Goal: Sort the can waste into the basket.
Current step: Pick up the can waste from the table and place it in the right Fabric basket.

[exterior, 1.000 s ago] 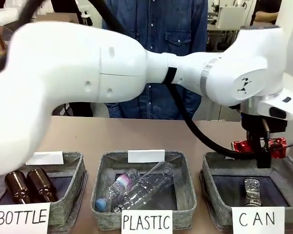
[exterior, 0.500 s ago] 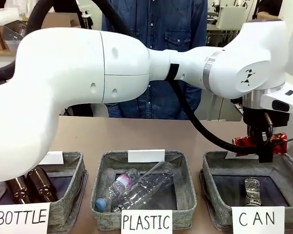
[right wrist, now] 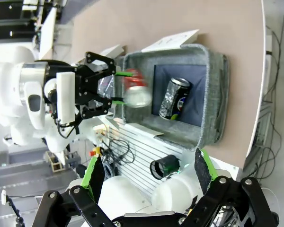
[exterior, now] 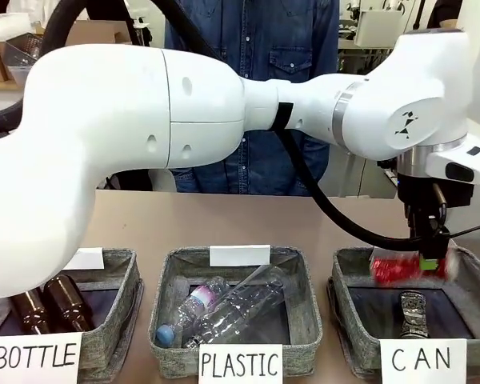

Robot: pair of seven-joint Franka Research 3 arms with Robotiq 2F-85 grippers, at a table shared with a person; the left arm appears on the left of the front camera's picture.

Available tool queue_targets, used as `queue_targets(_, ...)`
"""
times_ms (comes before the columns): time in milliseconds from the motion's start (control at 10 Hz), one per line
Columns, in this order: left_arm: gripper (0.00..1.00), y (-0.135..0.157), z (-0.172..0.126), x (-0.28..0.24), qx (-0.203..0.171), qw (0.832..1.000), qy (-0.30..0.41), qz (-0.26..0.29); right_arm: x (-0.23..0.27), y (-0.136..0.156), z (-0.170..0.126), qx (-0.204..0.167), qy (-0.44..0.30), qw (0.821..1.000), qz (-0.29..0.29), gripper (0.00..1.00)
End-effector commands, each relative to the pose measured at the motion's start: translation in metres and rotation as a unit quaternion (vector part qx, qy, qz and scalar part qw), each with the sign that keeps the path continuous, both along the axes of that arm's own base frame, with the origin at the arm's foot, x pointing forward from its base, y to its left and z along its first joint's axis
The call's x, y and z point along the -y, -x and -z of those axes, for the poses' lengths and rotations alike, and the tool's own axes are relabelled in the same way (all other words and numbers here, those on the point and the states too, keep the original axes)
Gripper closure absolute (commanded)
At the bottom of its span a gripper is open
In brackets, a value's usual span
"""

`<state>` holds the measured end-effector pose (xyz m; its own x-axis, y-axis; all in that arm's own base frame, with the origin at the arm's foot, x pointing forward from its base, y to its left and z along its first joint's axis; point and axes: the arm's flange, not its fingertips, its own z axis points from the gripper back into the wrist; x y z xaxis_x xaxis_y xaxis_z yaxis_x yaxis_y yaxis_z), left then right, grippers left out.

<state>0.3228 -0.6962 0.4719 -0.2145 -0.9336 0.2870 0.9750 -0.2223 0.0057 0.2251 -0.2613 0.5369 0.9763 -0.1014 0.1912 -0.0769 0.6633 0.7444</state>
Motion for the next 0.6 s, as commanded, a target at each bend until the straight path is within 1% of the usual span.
queue_targets(0,0.0,0.0,-0.009,0.002,0.014,1.0,-0.015,-0.012,-0.002,0.0,-0.003,-0.006,-0.002,1.0,0.008,0.0)
queue_targets(300,0.0,-0.001,-0.014,-0.006,0.016,1.0,-0.011,-0.02,-0.002,0.0,-0.003,-0.006,-0.002,1.0,0.008,0.0)
queue_targets(400,0.0,-0.003,-0.016,-0.013,0.017,0.999,-0.027,-0.027,-0.002,0.0,-0.003,-0.006,-0.002,1.0,0.008,0.0)
queue_targets(500,0.0,-0.007,-0.024,-0.036,0.013,0.997,-0.066,-0.03,-0.002,0.0,-0.003,-0.006,-0.002,1.0,0.008,0.0)
